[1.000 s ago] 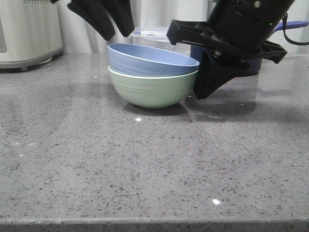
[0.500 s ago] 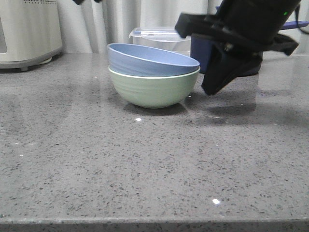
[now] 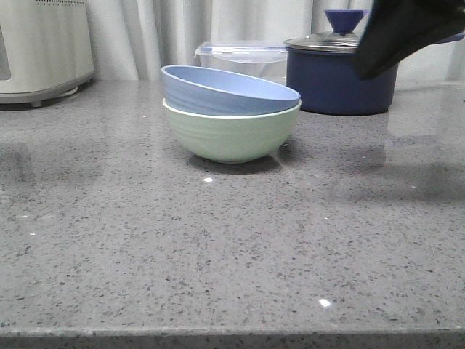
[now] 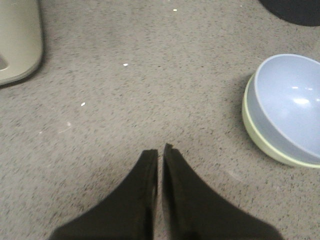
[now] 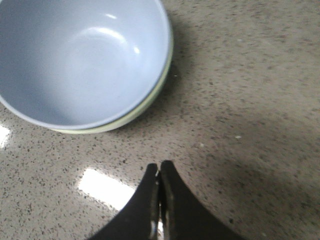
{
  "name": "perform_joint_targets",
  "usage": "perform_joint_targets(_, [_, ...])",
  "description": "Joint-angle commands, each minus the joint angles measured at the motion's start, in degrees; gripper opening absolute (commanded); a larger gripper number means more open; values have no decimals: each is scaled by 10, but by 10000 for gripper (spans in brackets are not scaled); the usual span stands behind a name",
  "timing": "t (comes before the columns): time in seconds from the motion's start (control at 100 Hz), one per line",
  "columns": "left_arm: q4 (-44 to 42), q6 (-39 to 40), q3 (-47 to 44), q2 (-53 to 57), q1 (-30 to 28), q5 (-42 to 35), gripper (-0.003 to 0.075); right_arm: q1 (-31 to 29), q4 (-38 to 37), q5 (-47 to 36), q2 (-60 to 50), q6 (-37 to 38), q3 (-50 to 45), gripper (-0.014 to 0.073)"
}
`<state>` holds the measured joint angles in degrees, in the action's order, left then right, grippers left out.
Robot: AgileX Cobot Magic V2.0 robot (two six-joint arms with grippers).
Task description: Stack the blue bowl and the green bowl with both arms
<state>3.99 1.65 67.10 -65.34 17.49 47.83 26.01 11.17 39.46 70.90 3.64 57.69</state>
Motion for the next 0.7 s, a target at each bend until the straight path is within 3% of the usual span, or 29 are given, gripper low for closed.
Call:
perform_joint_targets(0.0, [-1,7,-22,49,-17,-58,-20,-18,-1,-29,-40,-8,1,-80])
perform_joint_targets(0.27, [-18,7,-150,166,-66,-106,-20,-57,-26,-43,-138,-8,-67,-80])
perform_joint_targets(0.69, [-28,6,-308,353,-68,-187,-20,-64,-39,-116,-327,-8,-174,-80])
